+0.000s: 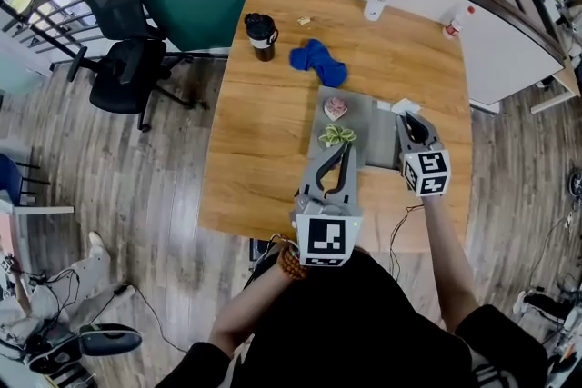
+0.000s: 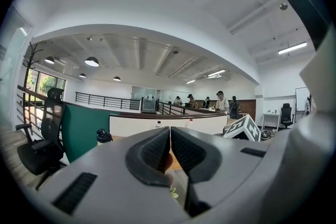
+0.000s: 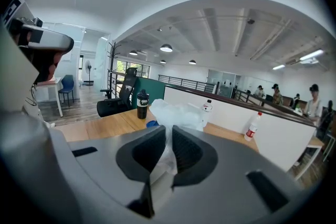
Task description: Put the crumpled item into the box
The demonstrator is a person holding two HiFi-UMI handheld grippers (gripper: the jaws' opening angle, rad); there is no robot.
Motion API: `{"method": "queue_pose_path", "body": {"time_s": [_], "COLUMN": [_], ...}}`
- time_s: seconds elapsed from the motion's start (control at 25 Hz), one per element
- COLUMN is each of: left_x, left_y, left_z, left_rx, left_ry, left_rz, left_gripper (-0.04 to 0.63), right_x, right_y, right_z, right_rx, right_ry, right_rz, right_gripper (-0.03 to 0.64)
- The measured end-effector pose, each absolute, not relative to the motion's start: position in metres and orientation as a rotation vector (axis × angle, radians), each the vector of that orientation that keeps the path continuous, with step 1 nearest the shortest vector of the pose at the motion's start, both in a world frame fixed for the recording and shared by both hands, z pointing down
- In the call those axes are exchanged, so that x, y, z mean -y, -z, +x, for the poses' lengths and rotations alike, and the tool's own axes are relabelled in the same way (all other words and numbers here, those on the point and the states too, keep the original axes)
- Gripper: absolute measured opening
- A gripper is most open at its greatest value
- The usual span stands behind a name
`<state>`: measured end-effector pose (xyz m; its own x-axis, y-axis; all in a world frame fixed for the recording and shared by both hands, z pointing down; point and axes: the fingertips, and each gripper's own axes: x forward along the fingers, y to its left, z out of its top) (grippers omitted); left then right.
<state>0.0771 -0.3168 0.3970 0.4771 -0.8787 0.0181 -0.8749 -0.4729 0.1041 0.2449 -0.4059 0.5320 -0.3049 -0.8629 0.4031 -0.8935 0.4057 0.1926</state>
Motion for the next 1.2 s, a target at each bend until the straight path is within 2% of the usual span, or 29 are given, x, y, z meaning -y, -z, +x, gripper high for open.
{"method": "queue_pose_path", "body": {"time_s": [1.2], "left_x": [0.333], "left_y": [-0.426], "left_z": [0.085], "left_rx": [1.526], "left_ry": [-0.045], "left_rz": [2.583], "left_gripper": [0.025], "right_x": [0.444], "right_y": [-0.682], "right_z": [0.279], "right_rx": [2.046], "right_ry": [-0.4], "right_rz": [1.391], "right_gripper": [0.046]}}
